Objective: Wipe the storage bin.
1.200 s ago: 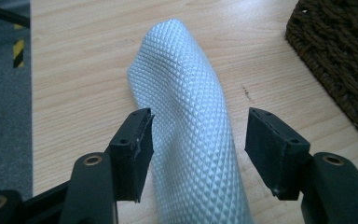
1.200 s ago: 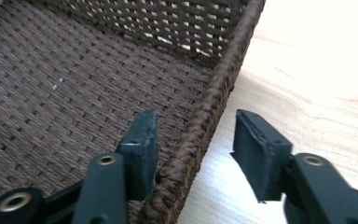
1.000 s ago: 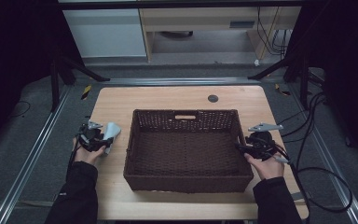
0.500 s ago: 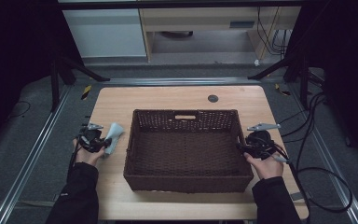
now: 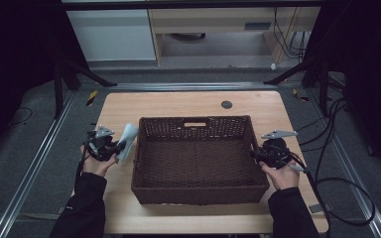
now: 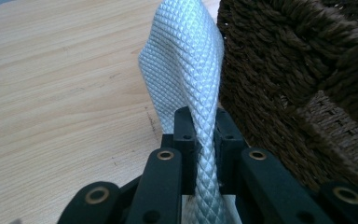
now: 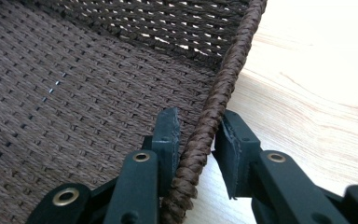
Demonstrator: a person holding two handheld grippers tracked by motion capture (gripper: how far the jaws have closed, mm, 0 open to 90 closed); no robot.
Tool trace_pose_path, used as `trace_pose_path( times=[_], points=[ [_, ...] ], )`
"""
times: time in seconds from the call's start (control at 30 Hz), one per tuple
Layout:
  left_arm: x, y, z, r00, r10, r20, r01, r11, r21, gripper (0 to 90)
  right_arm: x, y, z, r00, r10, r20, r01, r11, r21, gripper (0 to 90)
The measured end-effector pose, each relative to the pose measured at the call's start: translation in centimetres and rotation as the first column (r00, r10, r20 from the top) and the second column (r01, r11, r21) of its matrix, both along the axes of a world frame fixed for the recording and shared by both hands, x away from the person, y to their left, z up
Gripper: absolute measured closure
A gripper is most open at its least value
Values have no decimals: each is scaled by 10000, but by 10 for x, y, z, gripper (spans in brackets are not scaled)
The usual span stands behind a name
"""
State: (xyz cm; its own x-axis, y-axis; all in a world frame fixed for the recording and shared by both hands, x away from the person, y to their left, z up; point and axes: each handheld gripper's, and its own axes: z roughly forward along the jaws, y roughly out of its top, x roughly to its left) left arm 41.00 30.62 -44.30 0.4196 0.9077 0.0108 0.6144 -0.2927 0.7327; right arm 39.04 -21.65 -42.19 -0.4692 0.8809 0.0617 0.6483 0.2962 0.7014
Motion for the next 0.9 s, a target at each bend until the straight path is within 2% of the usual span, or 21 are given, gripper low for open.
trace_pose_path(
  times=[0.13,0.17,0.23,0.33,0.4,0.47,0.53,0.57,0.6,0.63,0.73,0.8,0.9],
  points=[
    [5,1,-13,9988,45,-483,-44,10000,31,819,2,3,-1,9999,114,13,-114,9999,122,701],
    [8,0,-18,9971,2,-755,-1,10000,18,819,2,4,-1,9999,155,20,-155,9998,154,700],
    [10,-1,-21,9964,-58,-842,61,10000,37,819,2,5,-1,9998,178,13,-179,9997,160,700],
    [11,-8,-25,9941,-417,-999,431,9990,123,819,3,6,-1,9998,215,8,-215,9996,198,698],
    [10,-11,-24,9941,-594,-907,606,9981,104,819,4,5,-1,9997,254,39,-255,9995,201,697],
    [9,-11,-17,9958,-672,-622,676,9977,43,819,4,5,-1,9997,255,47,-255,9995,204,696],
    [6,-10,-8,9965,-774,-331,774,9970,-3,819,3,5,-1,9997,250,60,-251,9994,219,695],
    [2,-9,5,9962,-862,120,863,9963,-57,818,3,5,-1,9996,266,68,-267,9994,217,693],
    [2,-9,5,9962,-862,120,863,9963,-57,818,3,5,-1,9996,266,68,-267,9994,217,693],
    [0,-9,14,9954,-887,364,891,9960,-89,818,4,5,-1,9996,274,69,-275,9994,221,692],
    [-5,-10,26,9918,-1015,771,1029,9946,-157,818,4,5,-1,9995,290,85,-292,9993,221,691],
    [-7,-12,30,9901,-1114,856,1130,9935,-141,819,3,5,-1,9996,268,84,-270,9994,227,691],
    [-6,-13,25,9917,-1112,642,1119,9937,-71,819,3,5,-1,9996,262,82,-264,9994,226,692]
  ],
)
